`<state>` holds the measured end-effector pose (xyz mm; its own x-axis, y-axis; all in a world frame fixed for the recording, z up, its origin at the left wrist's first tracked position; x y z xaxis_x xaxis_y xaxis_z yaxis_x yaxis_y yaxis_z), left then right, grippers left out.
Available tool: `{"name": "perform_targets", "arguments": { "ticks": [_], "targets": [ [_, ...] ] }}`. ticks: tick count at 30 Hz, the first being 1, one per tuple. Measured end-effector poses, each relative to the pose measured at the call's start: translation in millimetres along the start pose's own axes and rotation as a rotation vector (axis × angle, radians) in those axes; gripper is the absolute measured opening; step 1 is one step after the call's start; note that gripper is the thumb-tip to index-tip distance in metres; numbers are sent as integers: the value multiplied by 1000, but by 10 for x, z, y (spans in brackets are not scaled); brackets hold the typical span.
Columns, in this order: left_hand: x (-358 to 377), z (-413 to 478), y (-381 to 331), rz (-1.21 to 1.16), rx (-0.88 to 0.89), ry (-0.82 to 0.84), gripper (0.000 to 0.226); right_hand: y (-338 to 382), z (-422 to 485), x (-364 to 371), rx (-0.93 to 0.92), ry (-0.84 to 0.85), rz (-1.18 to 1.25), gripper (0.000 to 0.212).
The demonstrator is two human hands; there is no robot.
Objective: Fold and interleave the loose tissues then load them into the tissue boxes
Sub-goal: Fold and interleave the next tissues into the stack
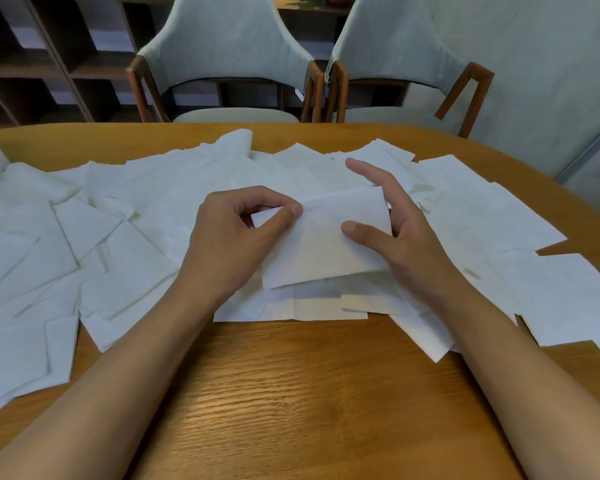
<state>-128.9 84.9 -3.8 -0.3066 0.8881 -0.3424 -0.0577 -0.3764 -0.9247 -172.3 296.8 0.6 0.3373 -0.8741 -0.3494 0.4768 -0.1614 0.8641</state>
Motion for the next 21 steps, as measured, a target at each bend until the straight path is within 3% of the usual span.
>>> {"name": "perform_targets", "arguments": {
  "ticks": [6, 13, 19, 21],
  "targets": [
    [21, -13, 10, -53, -1, -64, 6, 27, -8, 19, -5, -8, 44, 60],
    [26, -22, 22, -51, 26, -66, 10, 49, 12, 25, -55, -35, -82, 73],
    [-1, -10, 17, 74, 95, -171, 46, 73, 18, 8, -77, -49, -95, 67],
    [20, 4, 4, 21, 58, -85, 54, 77, 22, -21, -74, -75, -95, 61]
  ]
}}
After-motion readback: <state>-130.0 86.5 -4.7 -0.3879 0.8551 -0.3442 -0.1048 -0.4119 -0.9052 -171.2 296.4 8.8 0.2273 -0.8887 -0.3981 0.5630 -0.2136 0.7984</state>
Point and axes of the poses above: each hand's wrist, its own z-axis towards the middle knuckle, its own x-axis out of the palm, y = z × x, the point moved 4 cm from there along z, towards the middle knuckle, and after that the axes turned 8 degrees about -x, right-handed, at the moved point
